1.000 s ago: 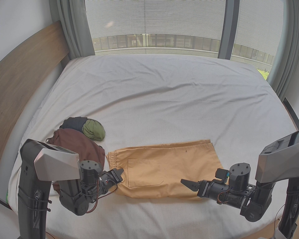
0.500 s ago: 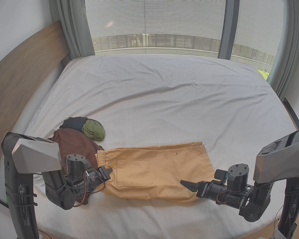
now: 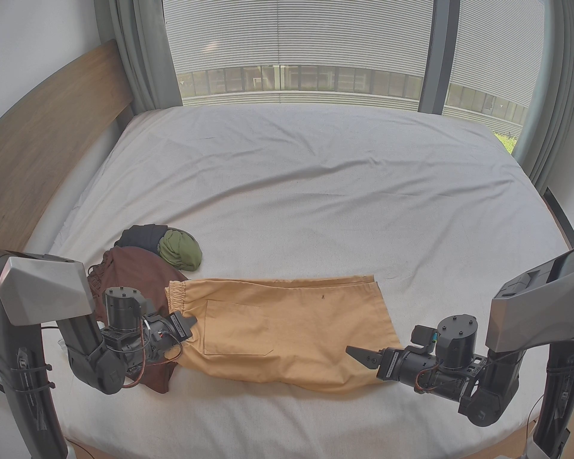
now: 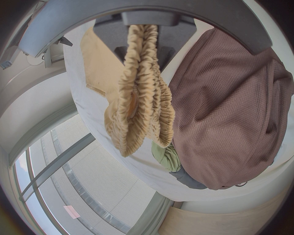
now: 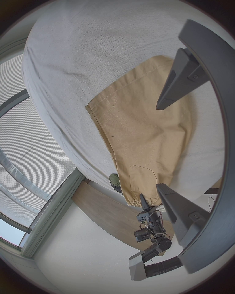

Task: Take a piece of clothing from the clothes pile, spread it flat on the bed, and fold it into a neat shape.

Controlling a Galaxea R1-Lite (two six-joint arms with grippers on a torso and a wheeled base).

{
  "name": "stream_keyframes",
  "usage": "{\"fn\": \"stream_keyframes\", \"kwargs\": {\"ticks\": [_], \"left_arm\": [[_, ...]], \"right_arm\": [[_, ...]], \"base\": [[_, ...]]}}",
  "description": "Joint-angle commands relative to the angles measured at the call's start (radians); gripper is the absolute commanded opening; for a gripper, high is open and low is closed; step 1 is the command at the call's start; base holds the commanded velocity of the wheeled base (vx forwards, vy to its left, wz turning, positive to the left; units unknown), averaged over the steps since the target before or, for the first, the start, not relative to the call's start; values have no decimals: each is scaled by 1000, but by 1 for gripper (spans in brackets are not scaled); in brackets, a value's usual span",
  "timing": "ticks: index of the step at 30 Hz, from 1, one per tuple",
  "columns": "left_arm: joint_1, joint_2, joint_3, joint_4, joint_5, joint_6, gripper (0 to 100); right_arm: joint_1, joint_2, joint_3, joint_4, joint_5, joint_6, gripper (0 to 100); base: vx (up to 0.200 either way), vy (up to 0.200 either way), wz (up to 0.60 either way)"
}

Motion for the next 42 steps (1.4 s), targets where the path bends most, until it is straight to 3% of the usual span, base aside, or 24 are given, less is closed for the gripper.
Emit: {"fn": "stream_keyframes", "kwargs": {"ticks": [1, 12, 20, 29, 34, 42], "left_arm": [[3, -45, 1, 31, -2, 0, 0], [-112, -105, -64, 115, 15, -5, 0], [-206, -108, -148, 192, 22, -9, 0], [-301, -102, -266, 293, 50, -52, 0], [-358, -97, -323, 303, 53, -117, 0], [-394, -51, -387, 304, 53, -127, 0]], "right_arm": [[1, 2, -1, -1, 0, 0, 100], [-15, -3, -5, -1, -1, 0, 100], [-99, -17, -8, 1, 35, -2, 100], [-124, -31, -11, -1, 39, -3, 100], [-133, -57, -13, 1, 40, -3, 100], [-148, -66, -14, 1, 45, -2, 100]], "base": [[0, 0, 0], [0, 0, 0], [0, 0, 0], [0, 0, 0], [0, 0, 0], [0, 0, 0]]}}
